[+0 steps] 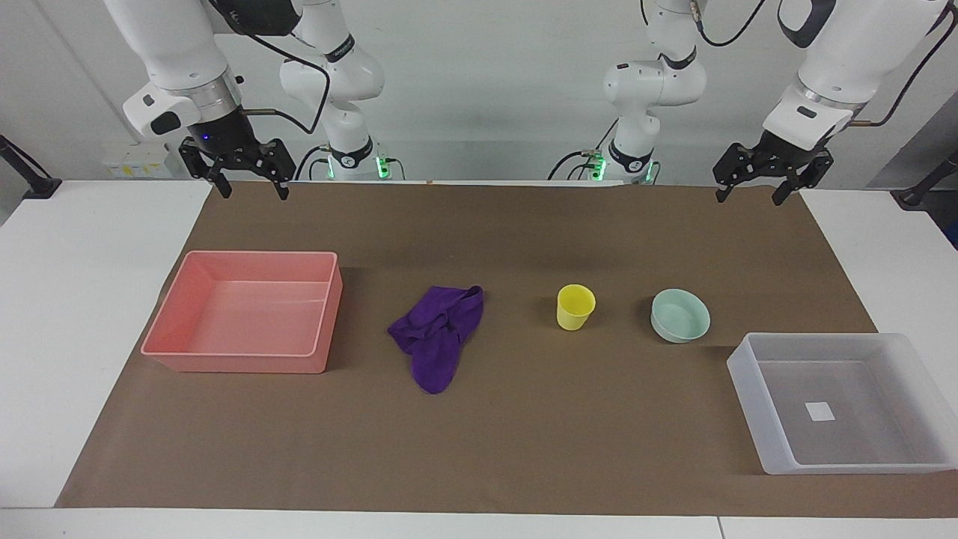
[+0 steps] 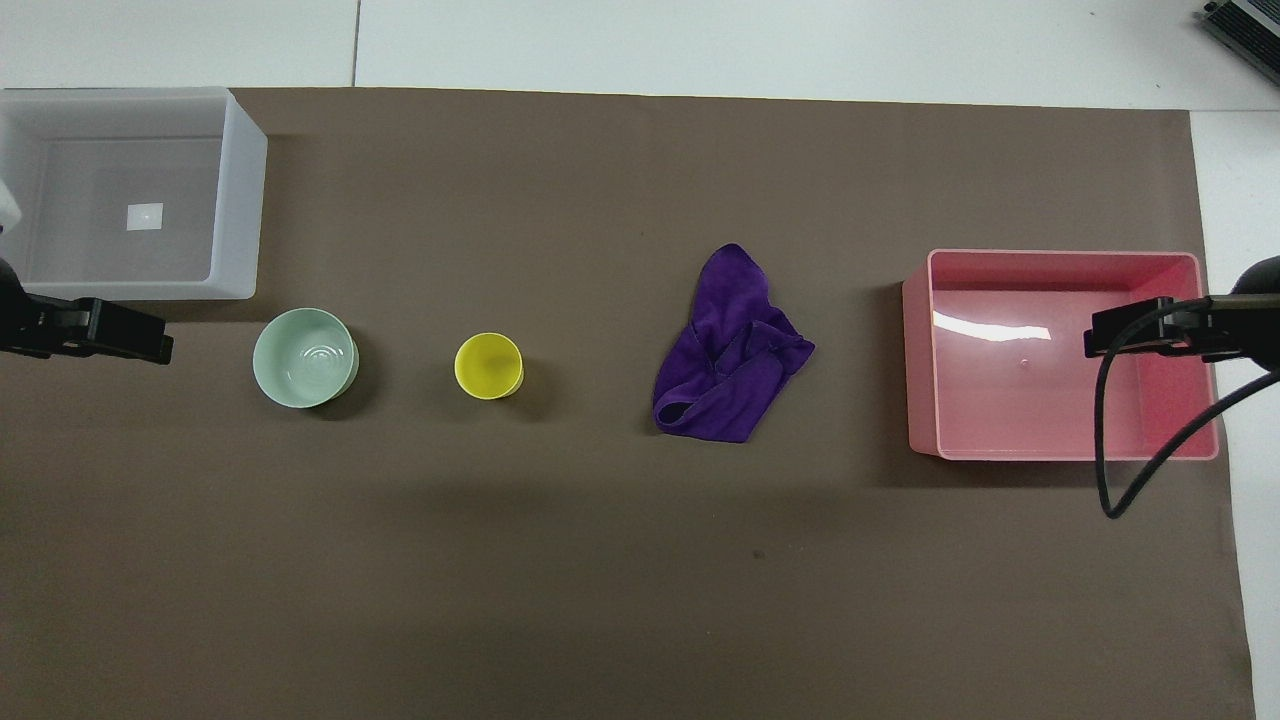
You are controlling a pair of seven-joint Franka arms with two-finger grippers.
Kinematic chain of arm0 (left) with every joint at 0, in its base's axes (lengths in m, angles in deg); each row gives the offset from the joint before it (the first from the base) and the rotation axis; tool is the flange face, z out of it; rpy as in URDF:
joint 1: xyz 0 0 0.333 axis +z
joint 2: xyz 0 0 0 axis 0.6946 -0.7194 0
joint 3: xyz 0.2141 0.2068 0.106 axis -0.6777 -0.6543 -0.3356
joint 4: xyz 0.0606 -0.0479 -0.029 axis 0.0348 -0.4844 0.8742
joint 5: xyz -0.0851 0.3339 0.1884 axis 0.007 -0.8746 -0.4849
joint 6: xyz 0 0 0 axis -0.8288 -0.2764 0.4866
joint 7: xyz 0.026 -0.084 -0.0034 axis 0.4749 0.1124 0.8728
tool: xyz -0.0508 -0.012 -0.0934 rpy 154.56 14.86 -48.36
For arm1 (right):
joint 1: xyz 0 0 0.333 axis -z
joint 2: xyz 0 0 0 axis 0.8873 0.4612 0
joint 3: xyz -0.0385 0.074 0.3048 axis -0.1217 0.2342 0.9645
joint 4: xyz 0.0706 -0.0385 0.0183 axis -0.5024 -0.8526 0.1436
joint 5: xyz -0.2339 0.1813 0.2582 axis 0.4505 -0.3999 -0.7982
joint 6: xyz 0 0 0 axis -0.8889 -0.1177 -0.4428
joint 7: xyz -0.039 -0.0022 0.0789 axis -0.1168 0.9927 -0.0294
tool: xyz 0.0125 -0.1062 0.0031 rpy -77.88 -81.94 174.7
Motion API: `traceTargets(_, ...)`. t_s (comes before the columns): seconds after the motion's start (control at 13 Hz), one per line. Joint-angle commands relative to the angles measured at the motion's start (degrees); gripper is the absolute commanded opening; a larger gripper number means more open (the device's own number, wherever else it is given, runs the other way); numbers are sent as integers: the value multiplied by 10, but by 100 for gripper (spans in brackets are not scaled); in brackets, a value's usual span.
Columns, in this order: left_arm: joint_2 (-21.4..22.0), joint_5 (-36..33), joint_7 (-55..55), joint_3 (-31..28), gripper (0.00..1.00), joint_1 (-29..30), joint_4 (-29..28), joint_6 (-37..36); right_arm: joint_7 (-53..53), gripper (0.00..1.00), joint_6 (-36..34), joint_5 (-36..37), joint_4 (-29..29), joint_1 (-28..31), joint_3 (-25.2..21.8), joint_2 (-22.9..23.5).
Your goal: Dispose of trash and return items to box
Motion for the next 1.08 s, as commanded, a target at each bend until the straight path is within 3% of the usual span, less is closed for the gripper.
traceTargets(0.0, 25, -9, 5, 4, 100, 3, -36, 8, -7, 100, 14, -4, -13, 4, 3, -9)
traceTargets(0.46, 27, -9, 6, 5, 100, 0, -36, -1, -9, 100, 15, -4, -18, 4, 3, -11)
traceTargets(1.0, 34, -9, 16, 5, 100, -1, -70, 62, -8, 100, 16, -4, -27, 5, 3, -14)
